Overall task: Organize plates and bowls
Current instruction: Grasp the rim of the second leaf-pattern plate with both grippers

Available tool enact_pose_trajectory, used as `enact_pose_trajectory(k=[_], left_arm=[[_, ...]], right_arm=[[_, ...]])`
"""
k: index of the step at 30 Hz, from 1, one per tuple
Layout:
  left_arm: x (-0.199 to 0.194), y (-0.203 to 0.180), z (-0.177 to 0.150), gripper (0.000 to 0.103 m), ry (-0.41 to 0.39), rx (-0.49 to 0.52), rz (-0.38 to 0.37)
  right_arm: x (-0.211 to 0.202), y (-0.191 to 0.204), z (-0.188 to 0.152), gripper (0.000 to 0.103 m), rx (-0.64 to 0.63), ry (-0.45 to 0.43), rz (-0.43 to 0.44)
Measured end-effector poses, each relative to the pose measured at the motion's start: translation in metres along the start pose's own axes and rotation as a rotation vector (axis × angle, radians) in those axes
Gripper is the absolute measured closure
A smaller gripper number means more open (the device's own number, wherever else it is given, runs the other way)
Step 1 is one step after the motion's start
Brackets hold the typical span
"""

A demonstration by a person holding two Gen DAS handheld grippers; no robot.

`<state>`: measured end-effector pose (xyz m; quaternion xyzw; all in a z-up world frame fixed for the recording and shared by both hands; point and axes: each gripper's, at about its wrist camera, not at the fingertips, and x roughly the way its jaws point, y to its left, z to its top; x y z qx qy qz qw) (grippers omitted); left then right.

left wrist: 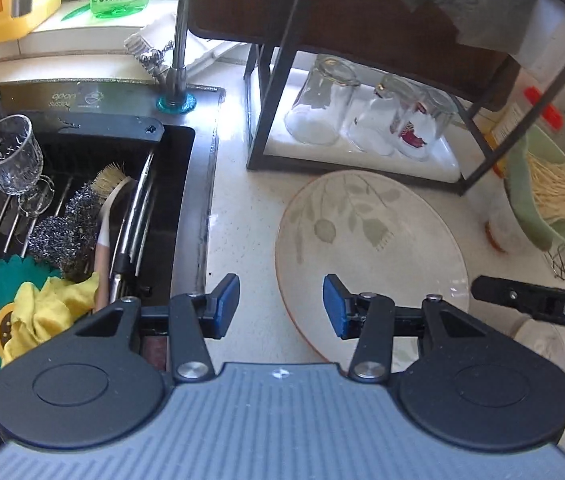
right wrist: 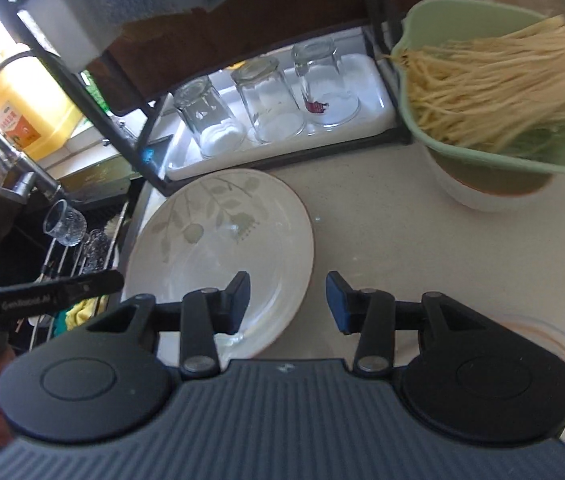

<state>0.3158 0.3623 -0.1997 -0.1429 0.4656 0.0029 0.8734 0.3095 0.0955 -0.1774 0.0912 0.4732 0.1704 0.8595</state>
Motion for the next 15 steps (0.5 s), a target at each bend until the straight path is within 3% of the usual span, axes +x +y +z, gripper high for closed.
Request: enact_pose_trajectory(k=[8, 10, 15], left_arm=[[0.018, 0.004, 0.003, 0.051, 0.007, -0.033, -0.002], [0.020, 0.005, 0.003, 0.051, -0.018, -0.035, 0.027], [0.034, 0.010, 0.006, 0.058, 0.001, -0.061, -0.015]], right_arm=[[0.032, -0.002, 0.014, 0.058, -0.044, 0.023, 0.027], [0.041, -0.003, 0.015, 0.058, -0.040, 0.029, 0.029], [0.058, -0.004, 0.016, 0.063, -0.034, 0.039, -0.012]])
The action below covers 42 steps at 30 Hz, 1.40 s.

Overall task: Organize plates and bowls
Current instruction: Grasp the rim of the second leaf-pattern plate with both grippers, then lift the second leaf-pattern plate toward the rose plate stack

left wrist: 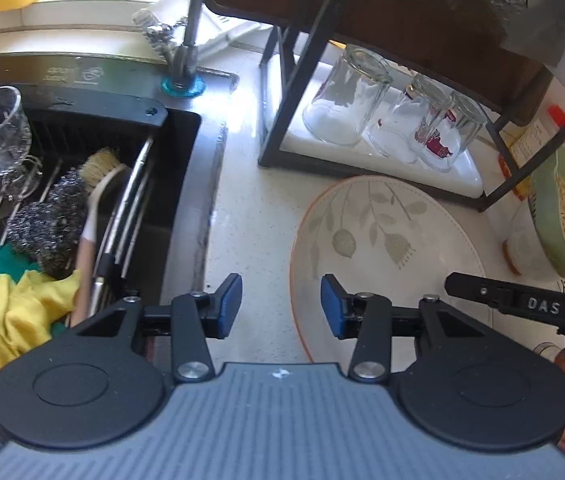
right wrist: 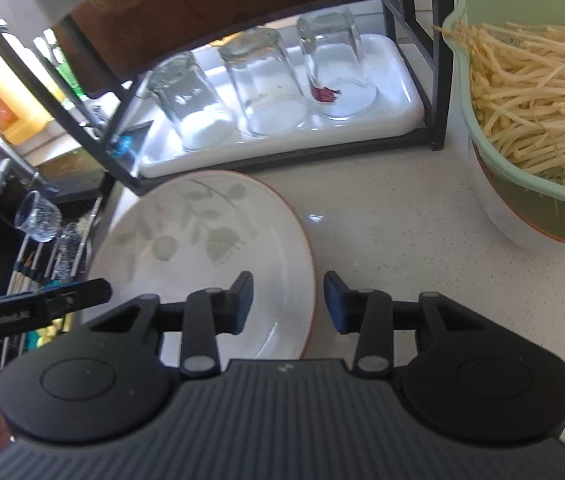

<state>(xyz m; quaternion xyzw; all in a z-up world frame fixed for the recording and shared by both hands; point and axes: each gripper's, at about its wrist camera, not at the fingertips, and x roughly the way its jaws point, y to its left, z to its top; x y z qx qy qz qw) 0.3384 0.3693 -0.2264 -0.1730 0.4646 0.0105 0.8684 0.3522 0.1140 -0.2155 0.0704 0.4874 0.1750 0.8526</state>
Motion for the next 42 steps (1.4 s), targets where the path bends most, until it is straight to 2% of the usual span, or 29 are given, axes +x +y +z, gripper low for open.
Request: enact_pose_trajectory(k=[4, 5, 7, 13, 20, 21, 23, 24, 25, 26, 28, 31, 36, 42], left_arm=[[0.006, -0.003, 0.001, 0.073, -0.003, 0.031, -0.021], [0.008, -0.003, 0.001, 0.074, -0.008, 0.037, -0.018], [0.010, -0.003, 0.000, 0.081, -0.010, 0.040, -0.031], [0.008, 0.000, 0.004, 0.082, -0.009, 0.011, -0.038], [-0.013, -0.002, 0.015, 0.082, -0.005, 0.028, -0.025], [-0.018, -0.003, 0.016, 0.086, -0.008, 0.030, -0.043], [-0.027, -0.005, 0.016, 0.090, -0.002, 0.000, -0.161], [-0.029, -0.010, 0.015, 0.090, 0.007, 0.012, -0.159], [-0.030, -0.019, 0.012, 0.090, 0.014, 0.051, -0.120], [-0.030, -0.024, 0.009, 0.090, 0.014, 0.074, -0.100], [-0.030, -0.021, 0.003, 0.090, 0.015, 0.046, -0.118], [-0.028, -0.018, -0.006, 0.090, 0.008, 0.083, -0.038], [-0.029, 0.007, -0.007, 0.090, 0.006, 0.029, 0.006], [-0.029, 0.027, -0.003, 0.089, -0.004, -0.061, -0.052]], right_arm=[[0.007, -0.006, -0.001, 0.075, 0.027, 0.000, 0.016], [0.008, -0.007, -0.002, 0.078, 0.038, -0.003, 0.033], [0.008, -0.006, -0.002, 0.078, 0.028, -0.015, 0.041], [0.006, -0.009, 0.000, 0.081, 0.057, -0.012, 0.080], [-0.017, -0.012, -0.001, 0.081, 0.069, -0.035, 0.097], [-0.021, -0.012, -0.002, 0.081, 0.072, -0.037, 0.099], [-0.031, -0.011, -0.004, 0.088, 0.075, -0.051, 0.130], [-0.035, -0.009, -0.005, 0.088, 0.074, -0.049, 0.149], [-0.037, -0.006, -0.007, 0.092, 0.063, -0.043, 0.142], [-0.039, -0.001, -0.008, 0.092, 0.046, -0.041, 0.114], [-0.035, 0.002, -0.012, 0.093, 0.052, -0.039, 0.114], [-0.031, 0.001, -0.016, 0.093, 0.080, -0.047, 0.105], [-0.024, -0.003, -0.019, 0.093, 0.087, -0.042, 0.098], [-0.021, -0.008, -0.018, 0.093, 0.102, -0.033, 0.133]])
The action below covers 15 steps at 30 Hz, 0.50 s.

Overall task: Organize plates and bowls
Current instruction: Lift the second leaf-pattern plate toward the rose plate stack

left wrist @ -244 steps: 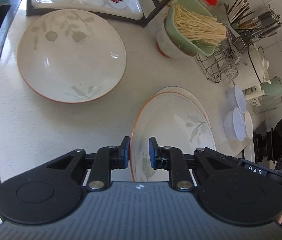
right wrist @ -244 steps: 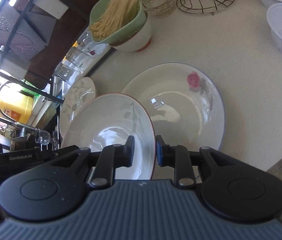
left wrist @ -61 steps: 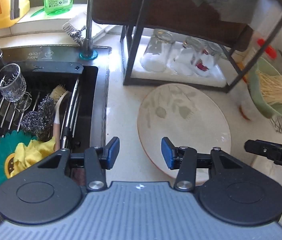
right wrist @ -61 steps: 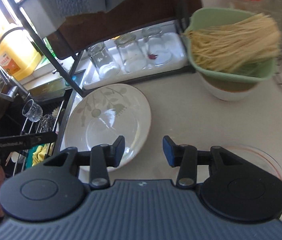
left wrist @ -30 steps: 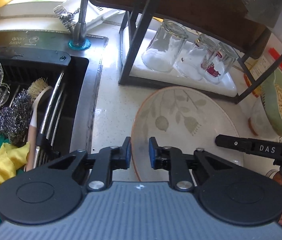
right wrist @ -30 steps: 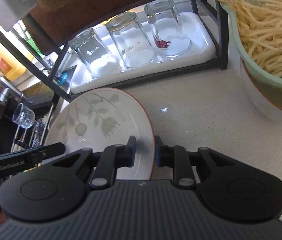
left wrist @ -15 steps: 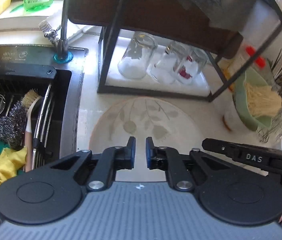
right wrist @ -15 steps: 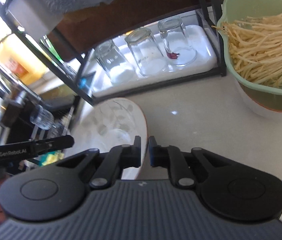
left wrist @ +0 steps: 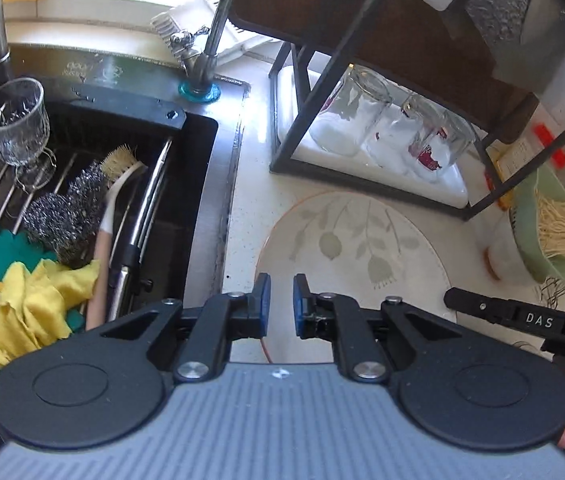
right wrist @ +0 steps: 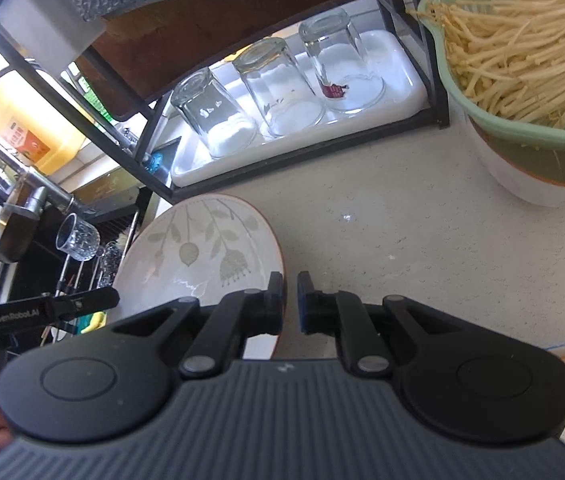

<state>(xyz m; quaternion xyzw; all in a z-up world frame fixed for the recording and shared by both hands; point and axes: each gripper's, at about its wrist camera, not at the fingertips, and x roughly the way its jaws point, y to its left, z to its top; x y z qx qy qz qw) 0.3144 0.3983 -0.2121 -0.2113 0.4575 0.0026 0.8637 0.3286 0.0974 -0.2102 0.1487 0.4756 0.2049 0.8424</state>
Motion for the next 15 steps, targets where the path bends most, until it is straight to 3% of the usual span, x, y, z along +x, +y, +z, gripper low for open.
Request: enact_pose_trajectory(k=[7, 8, 10, 15], left_arm=[[-0.006, 0.012, -0.001, 0.081, -0.053, -0.085, -0.061], [-0.007, 0.011, -0.002, 0.080, -0.060, -0.077, -0.052], [-0.009, 0.008, -0.001, 0.064, -0.067, -0.033, 0.016], [-0.001, 0.016, -0.004, 0.061, -0.046, 0.002, 0.028]], right_arm=[[0.002, -0.002, -0.001, 0.090, 0.044, -0.035, 0.008], [0.003, -0.002, -0.001, 0.090, 0.048, -0.035, 0.009], [0.006, -0.003, 0.000, 0.090, 0.058, -0.032, 0.020], [0.013, -0.006, 0.001, 0.090, 0.073, -0.016, 0.036]])
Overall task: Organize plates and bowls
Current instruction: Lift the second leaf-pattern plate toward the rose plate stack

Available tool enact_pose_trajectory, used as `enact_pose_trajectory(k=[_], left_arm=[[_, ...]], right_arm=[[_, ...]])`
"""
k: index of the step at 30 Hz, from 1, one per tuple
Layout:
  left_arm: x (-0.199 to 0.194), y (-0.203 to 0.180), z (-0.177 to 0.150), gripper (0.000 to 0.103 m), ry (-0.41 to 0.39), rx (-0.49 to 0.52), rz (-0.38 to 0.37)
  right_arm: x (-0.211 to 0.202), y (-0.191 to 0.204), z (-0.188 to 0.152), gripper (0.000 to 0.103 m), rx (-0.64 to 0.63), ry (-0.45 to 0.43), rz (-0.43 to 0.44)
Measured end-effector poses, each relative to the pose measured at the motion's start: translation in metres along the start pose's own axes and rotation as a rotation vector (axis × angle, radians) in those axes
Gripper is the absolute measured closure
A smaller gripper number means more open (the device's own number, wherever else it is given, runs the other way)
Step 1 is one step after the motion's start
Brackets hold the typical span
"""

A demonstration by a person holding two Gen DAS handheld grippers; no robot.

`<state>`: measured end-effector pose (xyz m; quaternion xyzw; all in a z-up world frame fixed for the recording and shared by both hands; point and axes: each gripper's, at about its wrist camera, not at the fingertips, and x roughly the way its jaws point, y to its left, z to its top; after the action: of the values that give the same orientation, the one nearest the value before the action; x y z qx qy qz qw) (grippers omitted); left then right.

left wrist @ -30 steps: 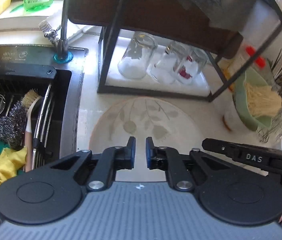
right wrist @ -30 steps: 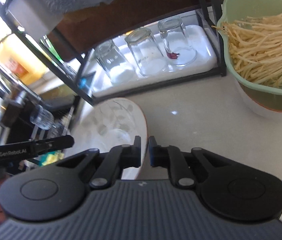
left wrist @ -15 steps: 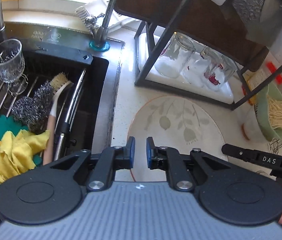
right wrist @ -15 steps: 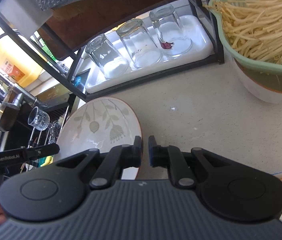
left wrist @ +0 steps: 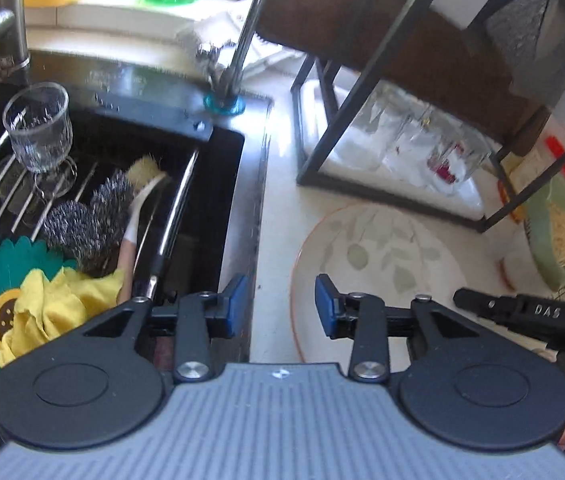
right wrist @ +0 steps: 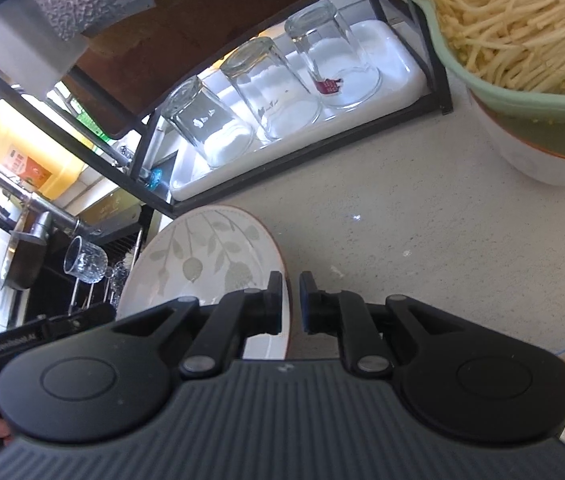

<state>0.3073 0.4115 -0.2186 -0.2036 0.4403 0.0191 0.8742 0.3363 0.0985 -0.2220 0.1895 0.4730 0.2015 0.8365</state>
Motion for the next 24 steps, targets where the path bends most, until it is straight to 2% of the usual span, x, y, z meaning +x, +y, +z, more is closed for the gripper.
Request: enact_pose_trajectory(k=[3, 6, 8, 13, 24], left_arm=[[0.008, 0.000, -0.004, 0.063, 0.018, 0.017, -0.005], [0.016, -0.005, -0.010, 0.074, 0.036, 0.032, -0.008], [0.017, -0.008, -0.012, 0.078, 0.029, 0.044, -0.017], [0.017, -0.012, -0.014, 0.079, 0.023, 0.067, 0.001], [-0.016, -0.021, -0.016, 0.079, 0.024, 0.101, -0.054]], right_arm=[[0.005, -0.001, -0.001, 0.090, 0.007, 0.020, 0.011], [0.009, 0.002, -0.006, 0.089, -0.011, 0.036, 0.023], [0.010, 0.006, -0.009, 0.089, -0.043, 0.038, 0.026], [0.010, 0.005, -0.012, 0.089, -0.049, 0.038, 0.046], [-0.018, 0.001, -0.023, 0.089, -0.018, 0.060, 0.085]])
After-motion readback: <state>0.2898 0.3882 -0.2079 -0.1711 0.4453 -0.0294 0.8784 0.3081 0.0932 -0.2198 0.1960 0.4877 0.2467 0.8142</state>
